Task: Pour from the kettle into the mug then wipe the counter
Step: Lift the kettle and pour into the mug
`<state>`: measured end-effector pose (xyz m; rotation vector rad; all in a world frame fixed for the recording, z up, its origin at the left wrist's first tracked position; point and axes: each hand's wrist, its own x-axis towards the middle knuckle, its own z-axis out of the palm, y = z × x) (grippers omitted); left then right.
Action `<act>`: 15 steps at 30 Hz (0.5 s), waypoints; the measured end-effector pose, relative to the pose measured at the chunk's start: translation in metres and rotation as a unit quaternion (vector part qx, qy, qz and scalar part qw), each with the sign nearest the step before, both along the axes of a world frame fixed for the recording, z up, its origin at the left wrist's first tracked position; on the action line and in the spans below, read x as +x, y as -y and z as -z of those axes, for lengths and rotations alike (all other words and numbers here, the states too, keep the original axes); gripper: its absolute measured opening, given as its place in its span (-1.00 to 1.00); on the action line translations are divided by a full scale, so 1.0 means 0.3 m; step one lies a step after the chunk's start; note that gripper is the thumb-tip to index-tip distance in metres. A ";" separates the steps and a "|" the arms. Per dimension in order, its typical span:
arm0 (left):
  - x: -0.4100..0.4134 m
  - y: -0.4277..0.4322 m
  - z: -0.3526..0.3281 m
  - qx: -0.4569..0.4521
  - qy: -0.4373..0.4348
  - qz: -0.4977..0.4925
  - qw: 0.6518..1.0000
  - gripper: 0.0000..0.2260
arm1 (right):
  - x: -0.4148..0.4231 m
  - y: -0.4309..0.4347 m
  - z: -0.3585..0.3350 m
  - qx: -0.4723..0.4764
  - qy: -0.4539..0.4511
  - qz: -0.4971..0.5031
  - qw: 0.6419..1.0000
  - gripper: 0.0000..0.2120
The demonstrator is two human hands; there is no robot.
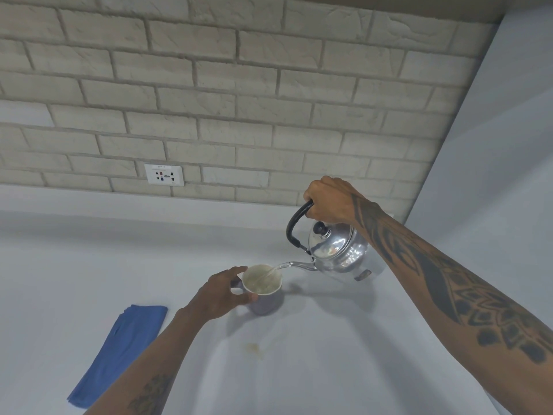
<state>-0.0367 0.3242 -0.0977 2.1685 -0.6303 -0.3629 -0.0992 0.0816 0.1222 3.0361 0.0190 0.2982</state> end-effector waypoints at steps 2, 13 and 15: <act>-0.003 -0.001 -0.003 -0.001 -0.001 0.000 1.000 -0.48 | -0.001 -0.001 -0.001 -0.003 0.001 -0.002 1.000 -0.86; -0.002 -0.005 -0.003 -0.006 -0.019 -0.012 1.000 -0.22 | -0.007 0.013 0.004 0.021 0.007 0.005 1.000 -0.80; -0.004 -0.003 -0.003 -0.008 -0.024 -0.011 1.000 -0.22 | -0.014 0.031 0.019 0.050 0.006 0.019 0.999 -0.80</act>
